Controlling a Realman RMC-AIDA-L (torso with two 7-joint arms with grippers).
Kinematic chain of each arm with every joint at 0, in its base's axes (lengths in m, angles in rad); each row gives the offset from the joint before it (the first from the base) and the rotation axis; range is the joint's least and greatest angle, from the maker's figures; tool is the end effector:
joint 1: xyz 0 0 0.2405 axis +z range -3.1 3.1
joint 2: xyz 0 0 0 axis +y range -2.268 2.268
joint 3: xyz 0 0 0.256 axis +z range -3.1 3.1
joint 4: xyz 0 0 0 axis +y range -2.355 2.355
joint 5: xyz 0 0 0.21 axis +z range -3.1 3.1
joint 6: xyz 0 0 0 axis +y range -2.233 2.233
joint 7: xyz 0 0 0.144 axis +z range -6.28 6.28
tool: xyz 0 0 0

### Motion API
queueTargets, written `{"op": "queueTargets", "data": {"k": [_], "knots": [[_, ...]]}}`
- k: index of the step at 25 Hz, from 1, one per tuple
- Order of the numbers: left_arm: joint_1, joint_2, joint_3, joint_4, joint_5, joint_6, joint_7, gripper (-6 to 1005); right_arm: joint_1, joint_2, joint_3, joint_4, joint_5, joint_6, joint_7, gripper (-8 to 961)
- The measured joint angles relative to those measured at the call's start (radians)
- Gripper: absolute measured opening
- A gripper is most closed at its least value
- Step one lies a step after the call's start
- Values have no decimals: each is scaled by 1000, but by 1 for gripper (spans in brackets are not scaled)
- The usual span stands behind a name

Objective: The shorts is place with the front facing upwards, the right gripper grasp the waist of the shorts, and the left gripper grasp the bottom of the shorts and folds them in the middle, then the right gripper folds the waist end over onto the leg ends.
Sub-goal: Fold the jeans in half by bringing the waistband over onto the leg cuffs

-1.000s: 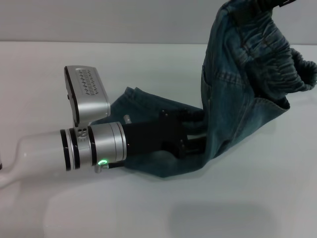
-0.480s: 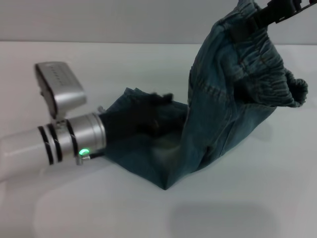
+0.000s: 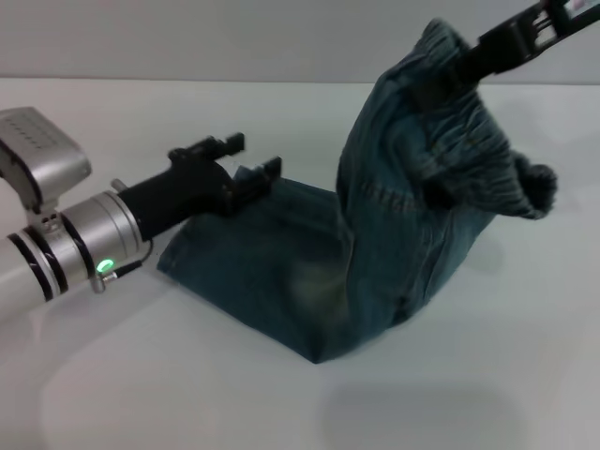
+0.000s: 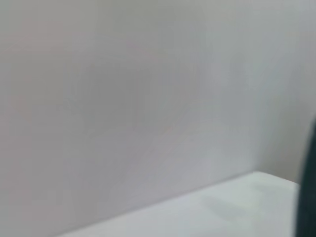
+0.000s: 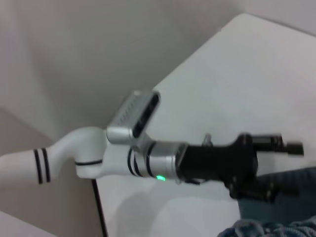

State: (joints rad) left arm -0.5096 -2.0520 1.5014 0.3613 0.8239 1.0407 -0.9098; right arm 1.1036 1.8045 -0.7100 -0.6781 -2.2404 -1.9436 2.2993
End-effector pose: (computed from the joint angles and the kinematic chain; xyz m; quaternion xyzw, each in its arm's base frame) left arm -0.2578 0.3558 -0.0562 -0.8779 -0.2198 -0.3046 0.2969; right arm 0.0934 0.4113 0.0991 0.9356 -0.3400 -0.0646 0.0695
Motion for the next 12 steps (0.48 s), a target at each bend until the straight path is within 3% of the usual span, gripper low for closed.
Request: {"op": "queueTargets", "data": {"k": [6, 12], "knots": [[24, -14, -158, 2, -8, -1, 83, 679, -3, 56, -72, -3, -2, 94, -49, 49], [31, -16, -335, -5, -11, -1, 169, 679, 13, 88, -104, 1, -1, 156, -102, 48]]}}
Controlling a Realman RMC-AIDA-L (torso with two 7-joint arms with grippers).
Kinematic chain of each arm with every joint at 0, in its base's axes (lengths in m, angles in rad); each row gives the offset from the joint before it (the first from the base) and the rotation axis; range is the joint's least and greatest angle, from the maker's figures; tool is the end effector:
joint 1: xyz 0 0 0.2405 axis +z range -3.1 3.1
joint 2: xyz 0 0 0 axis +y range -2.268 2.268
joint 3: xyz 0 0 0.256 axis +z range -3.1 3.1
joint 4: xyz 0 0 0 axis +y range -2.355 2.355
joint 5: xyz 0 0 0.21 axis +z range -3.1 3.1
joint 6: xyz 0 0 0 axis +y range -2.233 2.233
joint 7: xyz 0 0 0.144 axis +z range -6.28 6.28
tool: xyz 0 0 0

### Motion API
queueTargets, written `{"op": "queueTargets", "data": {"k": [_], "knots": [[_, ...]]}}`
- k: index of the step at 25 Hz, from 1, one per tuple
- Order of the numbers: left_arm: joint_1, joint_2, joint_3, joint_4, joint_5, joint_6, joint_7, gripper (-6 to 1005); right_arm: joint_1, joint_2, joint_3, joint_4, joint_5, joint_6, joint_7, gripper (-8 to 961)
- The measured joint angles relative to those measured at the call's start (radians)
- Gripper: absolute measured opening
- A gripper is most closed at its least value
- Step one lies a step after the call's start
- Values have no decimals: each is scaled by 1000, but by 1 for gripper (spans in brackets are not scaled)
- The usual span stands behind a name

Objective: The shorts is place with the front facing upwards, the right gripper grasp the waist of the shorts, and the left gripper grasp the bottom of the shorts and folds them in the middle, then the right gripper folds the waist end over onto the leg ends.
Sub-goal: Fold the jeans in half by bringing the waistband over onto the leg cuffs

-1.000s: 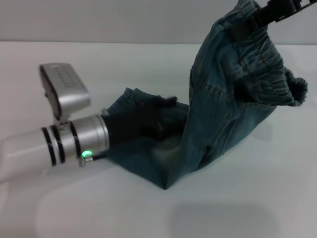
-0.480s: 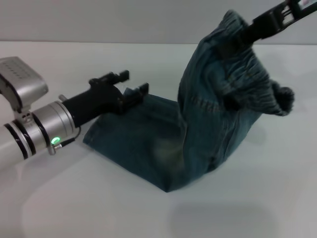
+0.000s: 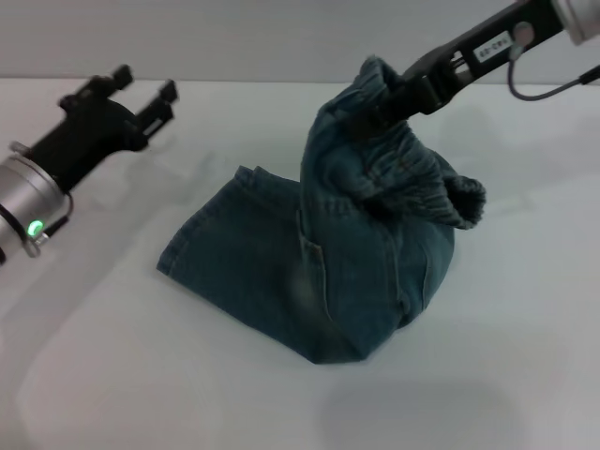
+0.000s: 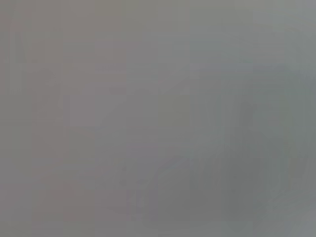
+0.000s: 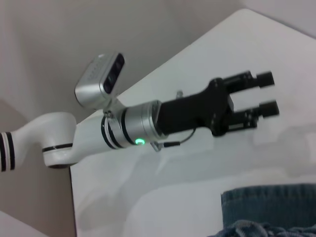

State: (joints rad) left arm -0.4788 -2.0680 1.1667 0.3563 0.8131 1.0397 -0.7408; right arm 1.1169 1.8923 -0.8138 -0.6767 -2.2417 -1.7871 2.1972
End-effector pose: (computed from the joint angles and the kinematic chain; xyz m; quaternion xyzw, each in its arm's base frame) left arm -0.2859 0.3735 -0.0050 -0.8012 -0.2203 -0.3326 0.4460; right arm 0.0837 0.4171 0.0509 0.9565 -0.2839 -0.0500 0.0453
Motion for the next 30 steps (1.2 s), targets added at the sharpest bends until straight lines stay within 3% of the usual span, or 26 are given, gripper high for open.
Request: {"op": "queueTargets", "data": {"k": [5, 16, 21, 30], "knots": [[-5, 0, -71, -3, -1, 0, 50, 679, 17, 30, -36, 4, -1, 58, -56, 47], [-39, -4, -86, -60, -4, 5, 91, 679, 70, 90, -123, 29, -4, 208, -107, 66], [-55, -5, -84, -98, -49, 9, 145, 679, 92, 103, -135, 31, -5, 234, -109, 279], [-61, -4, -85, -109, -77, 14, 174, 679, 101, 112, -137, 31, -6, 241, -105, 471]]}}
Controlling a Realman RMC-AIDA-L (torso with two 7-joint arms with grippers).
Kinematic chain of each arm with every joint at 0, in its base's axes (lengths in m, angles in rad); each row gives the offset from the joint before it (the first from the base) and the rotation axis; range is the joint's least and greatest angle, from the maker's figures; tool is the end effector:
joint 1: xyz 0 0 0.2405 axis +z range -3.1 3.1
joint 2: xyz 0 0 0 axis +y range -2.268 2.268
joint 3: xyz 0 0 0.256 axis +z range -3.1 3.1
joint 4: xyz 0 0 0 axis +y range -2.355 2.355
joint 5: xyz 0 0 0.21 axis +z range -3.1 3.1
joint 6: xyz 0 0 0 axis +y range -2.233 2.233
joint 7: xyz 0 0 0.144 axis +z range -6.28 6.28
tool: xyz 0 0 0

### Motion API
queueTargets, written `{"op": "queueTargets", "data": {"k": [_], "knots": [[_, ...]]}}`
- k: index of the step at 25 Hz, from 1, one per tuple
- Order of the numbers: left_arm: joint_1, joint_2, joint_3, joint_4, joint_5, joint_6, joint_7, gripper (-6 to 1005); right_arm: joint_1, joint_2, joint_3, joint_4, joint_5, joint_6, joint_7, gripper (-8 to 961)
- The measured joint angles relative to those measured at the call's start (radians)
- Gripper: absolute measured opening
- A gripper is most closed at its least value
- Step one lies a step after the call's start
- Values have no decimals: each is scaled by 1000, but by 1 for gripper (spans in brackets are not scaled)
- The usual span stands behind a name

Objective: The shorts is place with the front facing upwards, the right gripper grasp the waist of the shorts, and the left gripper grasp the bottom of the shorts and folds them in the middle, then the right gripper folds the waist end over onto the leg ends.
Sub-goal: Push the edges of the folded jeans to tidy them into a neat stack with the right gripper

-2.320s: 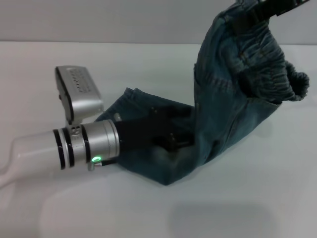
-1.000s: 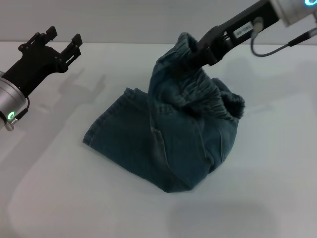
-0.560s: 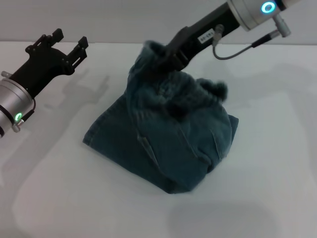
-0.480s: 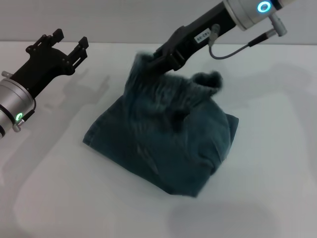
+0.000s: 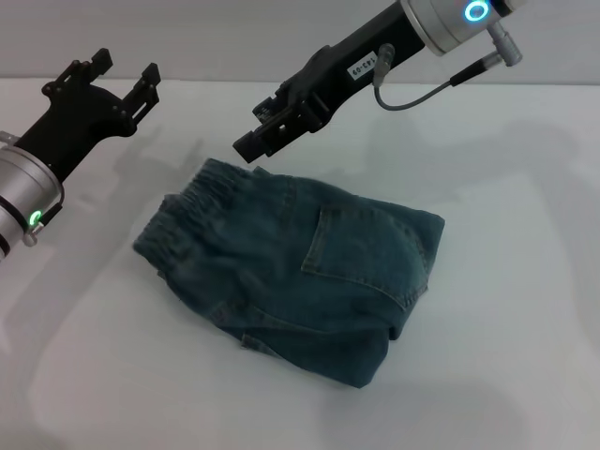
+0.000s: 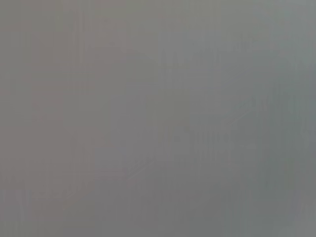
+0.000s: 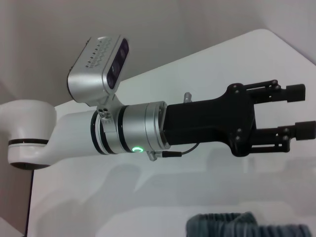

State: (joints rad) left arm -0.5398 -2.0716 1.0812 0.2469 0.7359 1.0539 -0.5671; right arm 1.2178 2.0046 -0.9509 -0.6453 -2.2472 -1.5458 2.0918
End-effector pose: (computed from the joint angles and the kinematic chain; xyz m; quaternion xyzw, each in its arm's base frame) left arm -0.2886 0.3823 -0.0020 -0.7801 -0.2020 -0.3238 0.4958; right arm 0.0380 0.4247 -0.0148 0.9830 -0.1808 -0.0309 0.0076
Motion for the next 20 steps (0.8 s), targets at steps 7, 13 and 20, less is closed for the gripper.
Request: {"op": "queueTargets", "data": {"k": [7, 13, 20], "knots": [[-1, 2, -1, 1, -1, 1, 1, 679, -28, 3, 0, 48, 0, -6, 3, 654], [-11, 1, -1, 3, -1, 1, -1, 679, -72, 22, 0, 51, 2, 1, -3, 654], [-24, 1, -3, 2, -19, -5, 0, 679, -94, 46, -41, 54, 2, -97, -1, 655]]}}
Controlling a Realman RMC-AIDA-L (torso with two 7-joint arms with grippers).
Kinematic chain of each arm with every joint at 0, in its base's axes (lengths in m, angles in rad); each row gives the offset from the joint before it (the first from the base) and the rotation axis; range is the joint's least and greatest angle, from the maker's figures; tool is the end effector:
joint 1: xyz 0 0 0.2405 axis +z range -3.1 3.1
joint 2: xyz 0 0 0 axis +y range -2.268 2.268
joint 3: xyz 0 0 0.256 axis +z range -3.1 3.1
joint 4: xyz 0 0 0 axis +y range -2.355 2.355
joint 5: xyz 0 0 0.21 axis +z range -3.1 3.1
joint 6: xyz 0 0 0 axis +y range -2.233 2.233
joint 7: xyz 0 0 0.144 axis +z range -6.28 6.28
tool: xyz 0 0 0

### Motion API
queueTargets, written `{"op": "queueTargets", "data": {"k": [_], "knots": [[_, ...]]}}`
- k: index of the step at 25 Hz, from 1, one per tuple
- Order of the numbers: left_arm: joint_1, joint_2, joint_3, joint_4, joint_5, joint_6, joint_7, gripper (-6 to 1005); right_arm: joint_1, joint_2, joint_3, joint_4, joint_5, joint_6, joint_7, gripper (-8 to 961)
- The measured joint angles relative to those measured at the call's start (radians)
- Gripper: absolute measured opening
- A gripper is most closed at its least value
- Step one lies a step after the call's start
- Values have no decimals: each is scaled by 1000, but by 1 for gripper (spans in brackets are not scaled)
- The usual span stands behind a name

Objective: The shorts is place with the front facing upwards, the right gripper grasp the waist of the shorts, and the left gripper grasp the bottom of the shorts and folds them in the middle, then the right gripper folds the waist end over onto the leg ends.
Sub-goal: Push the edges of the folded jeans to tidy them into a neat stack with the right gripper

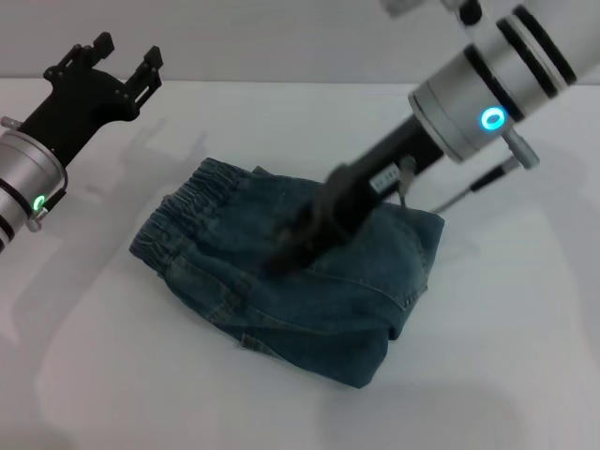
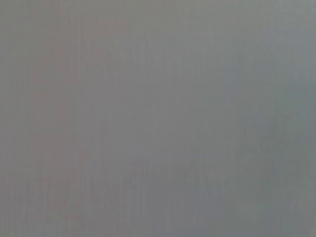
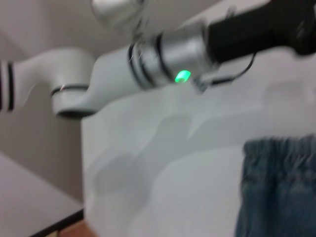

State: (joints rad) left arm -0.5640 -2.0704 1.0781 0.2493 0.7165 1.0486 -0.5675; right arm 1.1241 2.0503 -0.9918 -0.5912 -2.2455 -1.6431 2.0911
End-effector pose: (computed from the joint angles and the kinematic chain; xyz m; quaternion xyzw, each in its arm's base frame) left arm -0.2804 0.3908 0.0015 -0.7754 -0.1973 -0.3329 0.4989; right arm 0.0830 0.3866 -0.0426 0.9669 -0.2363 0.0006 0.0959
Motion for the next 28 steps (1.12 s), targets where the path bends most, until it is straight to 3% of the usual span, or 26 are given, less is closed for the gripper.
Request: {"op": "queueTargets", "data": {"k": [9, 17, 28], "knots": [[-5, 2, 0, 5, -20, -7, 1, 679, -46, 3, -122, 21, -14, -74, 22, 654], [-13, 0, 5, 0, -20, -6, 2, 679, -92, 4, -125, 49, -94, -52, 30, 655], [-10, -4, 10, -2, -20, 3, -8, 679, -135, -6, -89, 48, -117, 126, 32, 652]]}}
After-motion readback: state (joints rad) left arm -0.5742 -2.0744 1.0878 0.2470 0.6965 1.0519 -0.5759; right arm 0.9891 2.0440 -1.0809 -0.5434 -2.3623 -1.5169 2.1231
